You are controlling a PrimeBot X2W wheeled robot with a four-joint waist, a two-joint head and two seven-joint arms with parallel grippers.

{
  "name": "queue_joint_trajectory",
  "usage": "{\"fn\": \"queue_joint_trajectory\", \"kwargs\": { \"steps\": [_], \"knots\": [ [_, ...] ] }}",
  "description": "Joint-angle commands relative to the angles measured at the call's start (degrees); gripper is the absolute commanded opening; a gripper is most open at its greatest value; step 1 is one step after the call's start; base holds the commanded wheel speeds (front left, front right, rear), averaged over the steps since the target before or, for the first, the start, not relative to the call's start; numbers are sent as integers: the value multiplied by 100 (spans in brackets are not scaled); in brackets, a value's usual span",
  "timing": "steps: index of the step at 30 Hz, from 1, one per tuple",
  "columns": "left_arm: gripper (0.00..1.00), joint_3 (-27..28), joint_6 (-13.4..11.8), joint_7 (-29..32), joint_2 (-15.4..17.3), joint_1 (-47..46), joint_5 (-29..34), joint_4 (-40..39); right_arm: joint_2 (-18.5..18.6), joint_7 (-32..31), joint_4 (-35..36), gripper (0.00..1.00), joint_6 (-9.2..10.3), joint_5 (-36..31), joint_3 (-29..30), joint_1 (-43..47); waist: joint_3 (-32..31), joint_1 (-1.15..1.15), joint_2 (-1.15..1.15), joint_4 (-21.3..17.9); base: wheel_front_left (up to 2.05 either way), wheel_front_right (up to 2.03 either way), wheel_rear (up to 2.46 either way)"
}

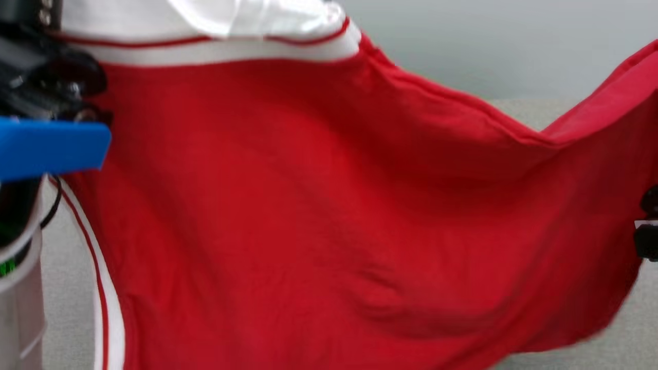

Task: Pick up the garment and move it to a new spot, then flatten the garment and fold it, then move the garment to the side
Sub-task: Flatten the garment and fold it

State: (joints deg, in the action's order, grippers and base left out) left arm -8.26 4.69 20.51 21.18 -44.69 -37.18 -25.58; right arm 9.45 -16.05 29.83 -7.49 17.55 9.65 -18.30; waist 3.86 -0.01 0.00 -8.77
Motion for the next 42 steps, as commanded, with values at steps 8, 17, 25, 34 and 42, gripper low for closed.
{"fn": "queue_joint_trajectory", "kwargs": {
  "steps": [8, 17, 25, 34, 42],
  "knots": [
    [0, -185, -9, 342, -187, -1275, -201, 1395, 62, -142, -910, 0, -1, -235, -280, -1297, 1069, 1, 0, 7, 0, 0, 0],
    [0, -312, -13, -273, -460, -3024, 327, 3392, 174, 313, -3404, 0, -1, -1186, -862, -3894, 1726, 1, 0, 139, 0, 0, 0],
    [0, -645, 111, -1156, -822, -3144, 547, 4417, -173, 1196, -5587, 0, -1, -1941, -820, -4943, 2349, 1, 0, 529, 0, 0, 0],
    [0, -815, 236, -2197, -982, -1964, 361, 4838, -509, 2249, -7355, 0, -1, -2073, -564, -4523, 2757, 1, 0, 660, 0, 0, 0],
    [0, -850, 285, -3064, -820, -587, 13, 4552, -623, 3028, -8080, 0, -1, -1575, -771, -3947, 2741, 1, 0, 572, 0, 0, 0]
  ]
}}
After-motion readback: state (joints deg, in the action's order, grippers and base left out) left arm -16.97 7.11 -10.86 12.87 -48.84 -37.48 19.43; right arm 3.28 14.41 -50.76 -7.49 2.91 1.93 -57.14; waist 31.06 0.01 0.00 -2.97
